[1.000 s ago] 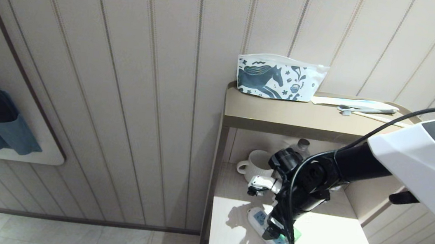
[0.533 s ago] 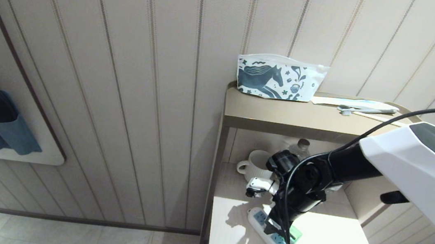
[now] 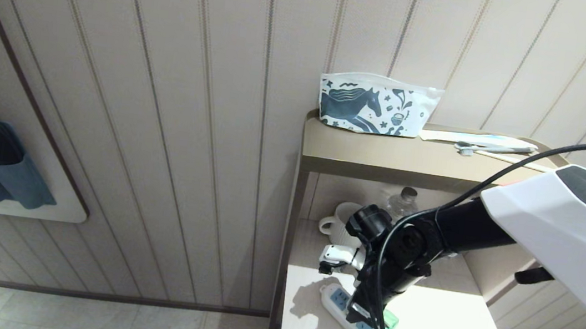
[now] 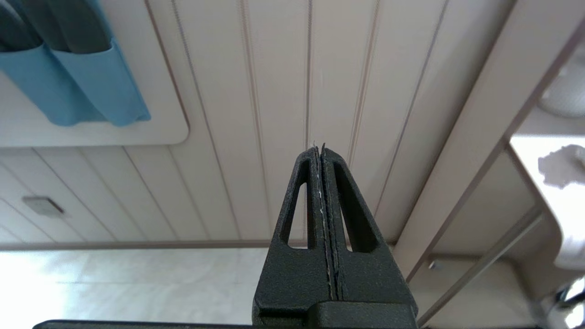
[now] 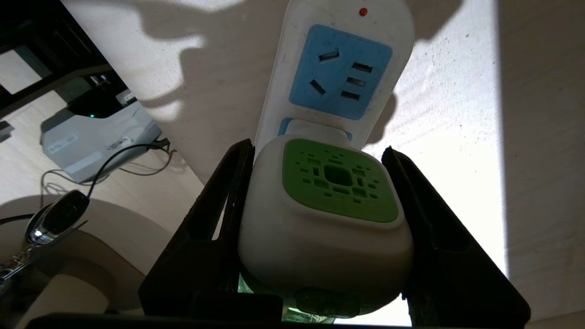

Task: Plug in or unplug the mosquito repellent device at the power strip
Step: Hold the socket with your left hand and unplug it with your right hand

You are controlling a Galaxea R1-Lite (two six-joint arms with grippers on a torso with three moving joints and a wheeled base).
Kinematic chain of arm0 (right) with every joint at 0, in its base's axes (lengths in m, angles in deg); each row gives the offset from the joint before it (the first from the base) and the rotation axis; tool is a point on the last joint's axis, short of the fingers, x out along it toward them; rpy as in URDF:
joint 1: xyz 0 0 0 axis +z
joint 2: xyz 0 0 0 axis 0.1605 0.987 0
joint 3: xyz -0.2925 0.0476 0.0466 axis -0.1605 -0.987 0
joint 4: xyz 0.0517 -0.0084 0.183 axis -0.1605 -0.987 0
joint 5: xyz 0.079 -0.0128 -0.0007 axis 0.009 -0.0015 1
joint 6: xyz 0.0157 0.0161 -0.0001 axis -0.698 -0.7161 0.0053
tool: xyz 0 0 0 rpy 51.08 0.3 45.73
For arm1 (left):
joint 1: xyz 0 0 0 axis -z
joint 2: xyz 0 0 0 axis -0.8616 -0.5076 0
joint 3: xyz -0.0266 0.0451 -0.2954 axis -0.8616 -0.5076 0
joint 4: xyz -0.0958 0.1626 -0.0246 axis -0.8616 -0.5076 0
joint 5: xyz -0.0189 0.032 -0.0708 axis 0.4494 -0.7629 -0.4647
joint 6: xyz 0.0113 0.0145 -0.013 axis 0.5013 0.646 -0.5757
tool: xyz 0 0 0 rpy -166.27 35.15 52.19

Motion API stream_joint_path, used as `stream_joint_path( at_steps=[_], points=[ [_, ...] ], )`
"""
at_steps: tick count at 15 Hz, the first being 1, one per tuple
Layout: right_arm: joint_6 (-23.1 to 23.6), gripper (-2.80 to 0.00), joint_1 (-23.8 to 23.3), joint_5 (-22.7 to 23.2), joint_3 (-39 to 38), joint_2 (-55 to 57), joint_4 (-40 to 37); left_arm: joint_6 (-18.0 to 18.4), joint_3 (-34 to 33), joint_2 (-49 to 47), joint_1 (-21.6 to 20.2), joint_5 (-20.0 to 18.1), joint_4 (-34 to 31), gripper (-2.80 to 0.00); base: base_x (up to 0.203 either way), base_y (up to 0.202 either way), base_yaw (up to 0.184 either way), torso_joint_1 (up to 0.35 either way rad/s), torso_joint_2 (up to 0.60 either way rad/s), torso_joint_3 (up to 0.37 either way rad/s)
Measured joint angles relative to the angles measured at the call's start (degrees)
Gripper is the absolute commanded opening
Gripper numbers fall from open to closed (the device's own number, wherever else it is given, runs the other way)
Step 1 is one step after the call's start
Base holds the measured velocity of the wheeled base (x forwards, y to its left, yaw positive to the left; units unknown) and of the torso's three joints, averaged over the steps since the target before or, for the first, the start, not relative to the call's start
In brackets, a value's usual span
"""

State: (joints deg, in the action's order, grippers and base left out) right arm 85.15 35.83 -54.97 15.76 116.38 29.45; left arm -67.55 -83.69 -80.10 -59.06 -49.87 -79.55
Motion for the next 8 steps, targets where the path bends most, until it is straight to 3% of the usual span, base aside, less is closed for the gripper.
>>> stream_joint_path(
  at_steps=[2,5,8],
  points=[
    [0.0,-2.80,2.1,-1.5,-0.6,-0.3,0.3,1.6,2.5,-0.8,0.0,-2.0,-1.8,-2.80,0.000,0.000,0.000,0.000,0.00,0.000],
    [0.0,-2.80,3.8,-2.5,-1.2,-1.4,0.5,-2.7,8.7,-7.7,0.3,-7.2,-4.1,-2.80,0.000,0.000,0.000,0.000,0.00,0.000],
    [-0.1,-2.80,4.3,-2.6,-1.7,-2.5,0.5,-5.0,13.6,-23.9,1.2,-12.9,-3.3,-2.80,0.000,0.000,0.000,0.000,0.00,0.000]
  ],
)
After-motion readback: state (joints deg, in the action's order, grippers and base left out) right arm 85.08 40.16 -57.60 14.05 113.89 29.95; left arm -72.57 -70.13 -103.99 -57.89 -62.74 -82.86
